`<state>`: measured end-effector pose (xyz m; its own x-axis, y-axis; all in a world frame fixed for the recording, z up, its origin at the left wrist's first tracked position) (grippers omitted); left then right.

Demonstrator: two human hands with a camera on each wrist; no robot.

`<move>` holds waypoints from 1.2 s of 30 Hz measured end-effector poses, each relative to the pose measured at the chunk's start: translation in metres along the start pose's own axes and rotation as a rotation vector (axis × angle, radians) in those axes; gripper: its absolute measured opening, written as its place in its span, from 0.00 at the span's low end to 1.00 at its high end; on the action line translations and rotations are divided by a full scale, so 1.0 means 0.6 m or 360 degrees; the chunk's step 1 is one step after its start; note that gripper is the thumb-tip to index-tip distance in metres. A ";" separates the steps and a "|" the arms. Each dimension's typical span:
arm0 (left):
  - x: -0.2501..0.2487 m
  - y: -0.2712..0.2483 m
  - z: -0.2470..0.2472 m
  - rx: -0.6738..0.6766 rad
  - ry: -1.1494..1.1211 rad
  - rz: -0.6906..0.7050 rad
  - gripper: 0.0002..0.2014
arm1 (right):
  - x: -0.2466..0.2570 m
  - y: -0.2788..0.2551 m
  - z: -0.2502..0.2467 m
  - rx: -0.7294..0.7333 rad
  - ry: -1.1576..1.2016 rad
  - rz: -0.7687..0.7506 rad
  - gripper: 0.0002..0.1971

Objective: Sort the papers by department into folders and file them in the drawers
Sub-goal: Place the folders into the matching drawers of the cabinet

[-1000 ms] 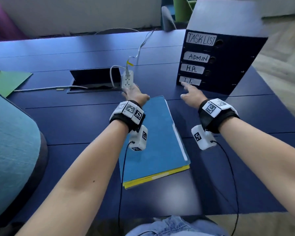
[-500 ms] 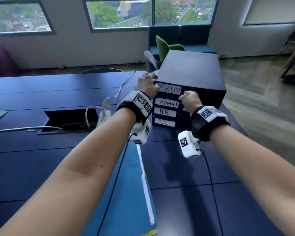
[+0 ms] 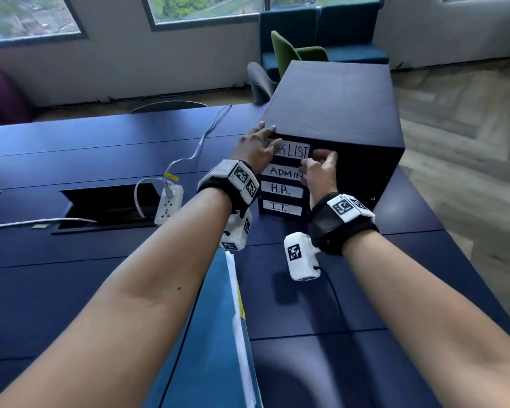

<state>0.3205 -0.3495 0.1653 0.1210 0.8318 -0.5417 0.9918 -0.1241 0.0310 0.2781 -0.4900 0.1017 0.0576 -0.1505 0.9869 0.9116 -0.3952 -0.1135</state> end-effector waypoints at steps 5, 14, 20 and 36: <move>0.001 -0.018 0.002 0.0082 -0.0182 -0.0088 0.23 | -0.004 -0.067 -0.015 -0.0120 -0.0060 -0.0168 0.11; 0.052 -0.117 0.016 0.0151 -0.0805 -0.0436 0.18 | 0.096 -0.187 -0.059 -0.0305 -0.0628 -0.0639 0.09; 0.059 -0.177 0.010 0.0084 -0.0819 -0.0378 0.17 | 0.113 -0.230 0.017 -0.0003 -0.1608 -0.0865 0.15; 0.097 -0.268 -0.008 0.0001 -0.0933 -0.0276 0.20 | 0.079 -0.316 0.020 -0.0016 -0.1699 -0.0966 0.14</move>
<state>0.1686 -0.2787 0.1326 -0.0856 0.4038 -0.9109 0.9949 -0.0141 -0.0997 0.1130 -0.4114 0.1713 -0.0662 0.8758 0.4781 0.9037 -0.1505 0.4008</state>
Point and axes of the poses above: each hand's wrist, its own y-axis towards the middle knuckle, its own z-axis out of the palm, x = y × z, the point moved 10 cm from there along y, towards the middle knuckle, and after that the axes turned 2 degrees about -z, right-handed, at the moved point
